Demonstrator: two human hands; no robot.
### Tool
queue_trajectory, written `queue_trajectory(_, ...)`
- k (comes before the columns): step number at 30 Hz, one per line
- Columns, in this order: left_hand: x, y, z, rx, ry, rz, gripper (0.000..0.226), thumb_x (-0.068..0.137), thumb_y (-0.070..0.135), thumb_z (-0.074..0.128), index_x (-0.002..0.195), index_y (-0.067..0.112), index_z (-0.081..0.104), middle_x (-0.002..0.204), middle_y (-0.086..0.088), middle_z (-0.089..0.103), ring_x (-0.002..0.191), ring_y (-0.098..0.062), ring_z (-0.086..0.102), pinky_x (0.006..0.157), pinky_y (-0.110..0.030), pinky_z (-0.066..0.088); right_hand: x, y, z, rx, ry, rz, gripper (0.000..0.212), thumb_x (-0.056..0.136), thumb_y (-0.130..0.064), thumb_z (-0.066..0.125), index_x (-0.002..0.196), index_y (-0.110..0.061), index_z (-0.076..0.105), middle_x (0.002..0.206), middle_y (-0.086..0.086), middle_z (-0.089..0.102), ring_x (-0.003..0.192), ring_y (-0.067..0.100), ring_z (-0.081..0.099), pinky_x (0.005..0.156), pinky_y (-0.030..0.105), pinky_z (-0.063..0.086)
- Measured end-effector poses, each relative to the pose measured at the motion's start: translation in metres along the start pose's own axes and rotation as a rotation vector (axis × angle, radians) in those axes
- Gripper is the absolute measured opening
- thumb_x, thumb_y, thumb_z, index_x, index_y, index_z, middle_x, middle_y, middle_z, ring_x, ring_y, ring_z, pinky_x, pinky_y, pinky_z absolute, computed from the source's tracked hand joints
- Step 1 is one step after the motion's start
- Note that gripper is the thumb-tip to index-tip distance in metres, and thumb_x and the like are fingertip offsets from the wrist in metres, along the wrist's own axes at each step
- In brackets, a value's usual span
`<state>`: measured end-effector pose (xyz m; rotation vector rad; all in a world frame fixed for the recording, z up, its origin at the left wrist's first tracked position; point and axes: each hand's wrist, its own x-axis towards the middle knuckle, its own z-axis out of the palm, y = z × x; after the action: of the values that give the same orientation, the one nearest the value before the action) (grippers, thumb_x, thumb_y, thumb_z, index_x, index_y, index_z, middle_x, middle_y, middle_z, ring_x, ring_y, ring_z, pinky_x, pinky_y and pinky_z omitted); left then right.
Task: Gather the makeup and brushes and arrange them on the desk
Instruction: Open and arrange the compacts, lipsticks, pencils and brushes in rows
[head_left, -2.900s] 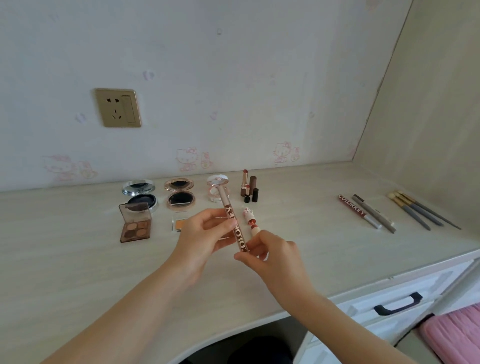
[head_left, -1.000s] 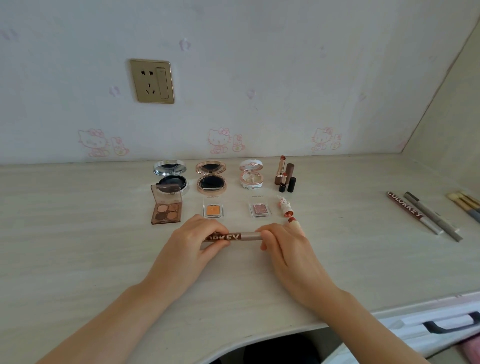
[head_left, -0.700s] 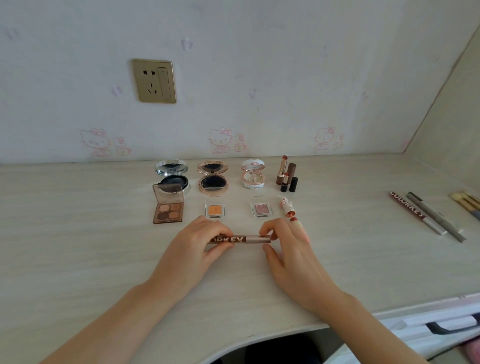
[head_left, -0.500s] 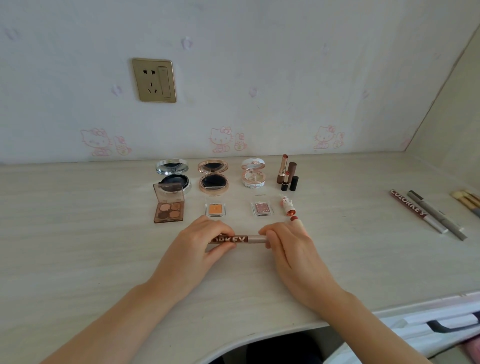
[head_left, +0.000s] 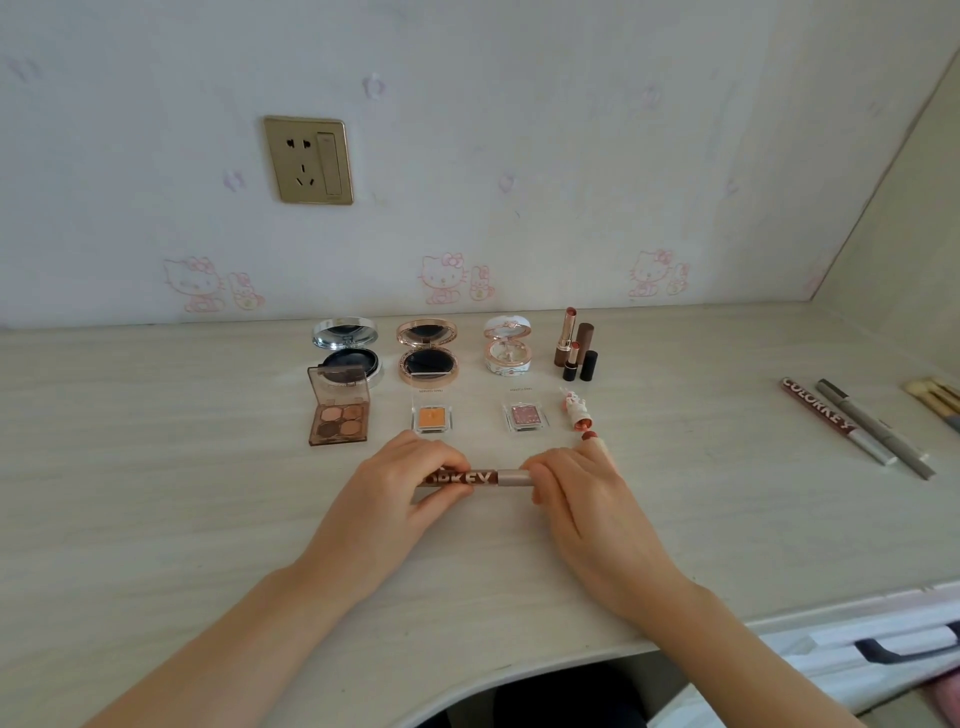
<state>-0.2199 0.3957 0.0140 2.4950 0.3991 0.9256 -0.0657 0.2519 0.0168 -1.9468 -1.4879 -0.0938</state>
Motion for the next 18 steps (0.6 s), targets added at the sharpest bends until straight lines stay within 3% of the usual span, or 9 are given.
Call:
queue_trajectory(4,0.0,0.0004,0.0003,0.011,-0.007,0.003,0.014,0.079,0.02,0.076,0.09,0.022,0.068,0.081,0.017,0.056,0.08,0.001,0.053,0.073,-0.021,0.044,-0.0015,0.0036,0.0016,0.015,0.022,-0.027,0.014,0.095,-0.025,0.043,0.097,-0.023,0.057,0.091,-0.015,0.054,0.093,0.013,0.045,0.078,0.035,0.046)
queue_trajectory(6,0.0001,0.0002,0.0002,0.011,-0.004,0.002,0.014,0.079,0.019,0.076,0.09,0.021,0.068,0.082,0.018,0.056,0.081,0.002,0.053,0.073,-0.02,0.044,-0.0021,0.0036,0.0005,0.026,0.025,-0.038,0.014,0.09,-0.02,0.05,0.103,-0.023,0.053,0.098,-0.015,0.052,0.099,0.015,0.046,0.083,0.036,0.047)
queue_trajectory(8,0.0001,0.0003,-0.0002,0.008,0.001,-0.004,0.015,0.078,0.018,0.077,0.09,0.021,0.068,0.083,0.019,0.056,0.082,0.004,0.053,0.075,-0.016,0.043,-0.0022,0.0027,-0.0008,0.056,0.017,-0.011,0.022,0.089,-0.026,0.054,0.111,-0.026,0.05,0.102,-0.018,0.05,0.106,0.013,0.045,0.088,0.033,0.045)
queue_trajectory(11,0.0,0.0022,-0.001,0.01,0.001,0.001,0.015,0.078,0.018,0.076,0.09,0.022,0.068,0.083,0.021,0.055,0.083,0.005,0.052,0.074,-0.011,0.041,-0.0002,0.0002,-0.0024,0.071,-0.017,0.049,0.029,0.093,-0.047,0.042,0.112,-0.029,0.055,0.097,-0.019,0.053,0.105,0.01,0.044,0.087,0.029,0.044)
queue_trajectory(14,-0.0003,0.0013,0.0001,0.022,-0.004,-0.007,0.016,0.078,0.019,0.077,0.09,0.023,0.067,0.082,0.019,0.056,0.082,0.003,0.052,0.074,-0.016,0.043,0.0003,-0.0008,-0.0022,0.074,-0.041,0.052,0.021,0.097,-0.039,0.043,0.094,-0.029,0.061,0.082,-0.017,0.055,0.093,0.01,0.041,0.077,0.031,0.046)
queue_trajectory(16,-0.0004,-0.0012,0.0005,0.025,-0.001,-0.037,0.016,0.077,0.019,0.077,0.089,0.024,0.067,0.082,0.018,0.056,0.082,0.003,0.053,0.074,-0.014,0.042,0.0001,0.0002,-0.002,0.088,-0.034,0.062,0.008,0.094,-0.03,0.052,0.097,-0.029,0.059,0.087,-0.02,0.052,0.095,0.006,0.042,0.079,0.022,0.043)
queue_trajectory(18,-0.0004,-0.0036,0.0001,0.02,0.005,-0.061,0.017,0.077,0.019,0.078,0.089,0.025,0.067,0.083,0.02,0.056,0.083,0.005,0.053,0.076,-0.009,0.039,-0.0006,0.0016,-0.0035,0.099,0.0,0.055,0.018,0.089,-0.016,0.06,0.098,-0.03,0.054,0.095,-0.023,0.049,0.098,0.005,0.044,0.082,0.015,0.038)
